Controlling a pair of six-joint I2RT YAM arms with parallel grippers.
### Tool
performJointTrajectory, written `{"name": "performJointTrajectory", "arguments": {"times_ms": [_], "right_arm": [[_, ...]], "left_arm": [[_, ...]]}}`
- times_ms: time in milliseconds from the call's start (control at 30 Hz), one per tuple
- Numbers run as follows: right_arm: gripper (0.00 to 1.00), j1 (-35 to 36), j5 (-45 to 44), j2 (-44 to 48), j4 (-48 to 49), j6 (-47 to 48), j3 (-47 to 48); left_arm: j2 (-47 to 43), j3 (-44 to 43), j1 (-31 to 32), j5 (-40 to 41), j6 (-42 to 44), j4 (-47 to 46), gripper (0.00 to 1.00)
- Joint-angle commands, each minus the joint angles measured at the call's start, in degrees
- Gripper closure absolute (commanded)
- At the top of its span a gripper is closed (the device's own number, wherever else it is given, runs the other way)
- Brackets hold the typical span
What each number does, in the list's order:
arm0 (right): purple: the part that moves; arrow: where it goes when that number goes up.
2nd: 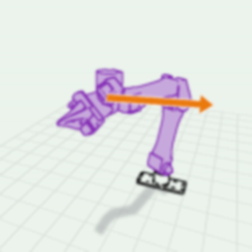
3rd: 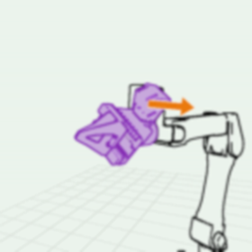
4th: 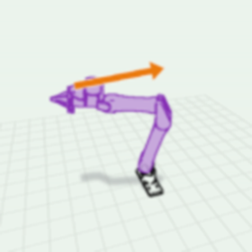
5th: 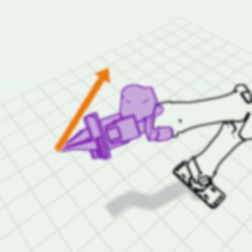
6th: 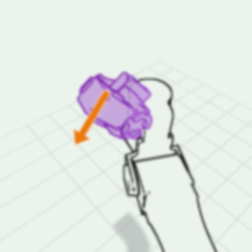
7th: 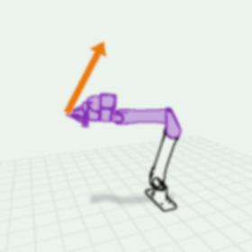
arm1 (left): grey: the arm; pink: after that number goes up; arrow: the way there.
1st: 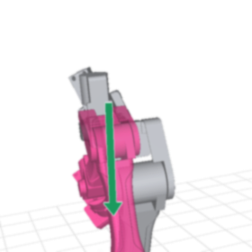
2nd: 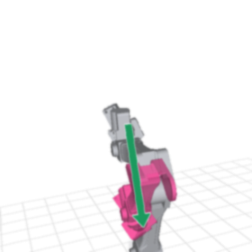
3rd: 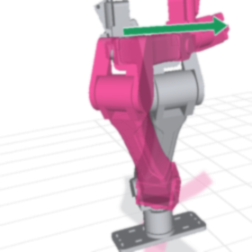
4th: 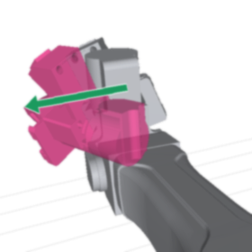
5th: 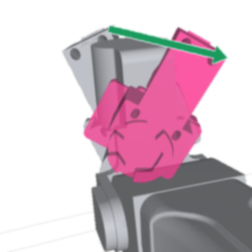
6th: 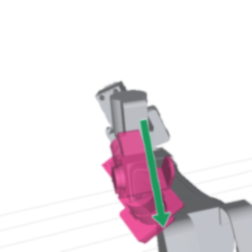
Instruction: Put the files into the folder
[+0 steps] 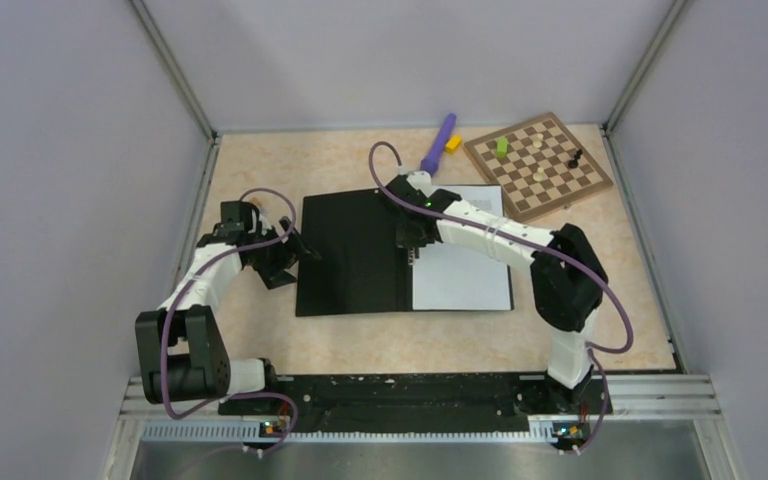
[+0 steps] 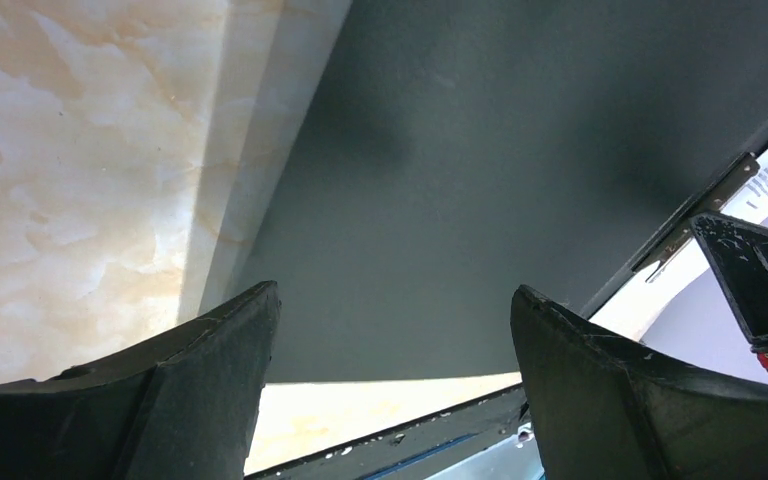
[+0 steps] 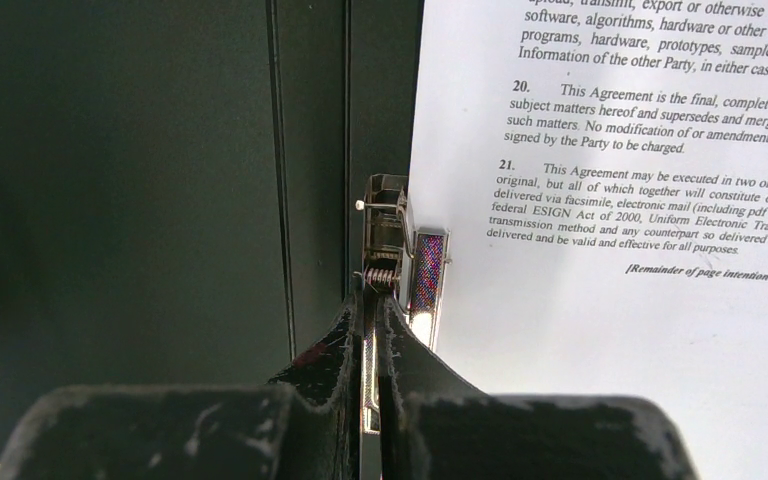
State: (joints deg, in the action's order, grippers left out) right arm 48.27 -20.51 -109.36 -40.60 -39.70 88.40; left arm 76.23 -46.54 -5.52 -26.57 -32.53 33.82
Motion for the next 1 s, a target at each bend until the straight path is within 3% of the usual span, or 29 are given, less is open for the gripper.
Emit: {"name": "performJointTrajectory", "arguments": {"times_ms": [0,433,967], "right_arm": [[1.00,0.19,-0.04,5.14,1.26,0.68,-1.24],[1.00,-3.33,5.22,11.03,3.27,4.37,-7.91],[1.00,-7.24,13.93,15.94,6.08,5.45,-11.41]], "left_arm": [[-1.35,-0.65,0.08,-2.28,1.99,-1.91,0.11],[-0.19,-1.70,0.07,-4.38,4.90,-2.97,0.06],[2.54,-1.02,0.10,-15.02,4.96,-7.11,0.06]]}}
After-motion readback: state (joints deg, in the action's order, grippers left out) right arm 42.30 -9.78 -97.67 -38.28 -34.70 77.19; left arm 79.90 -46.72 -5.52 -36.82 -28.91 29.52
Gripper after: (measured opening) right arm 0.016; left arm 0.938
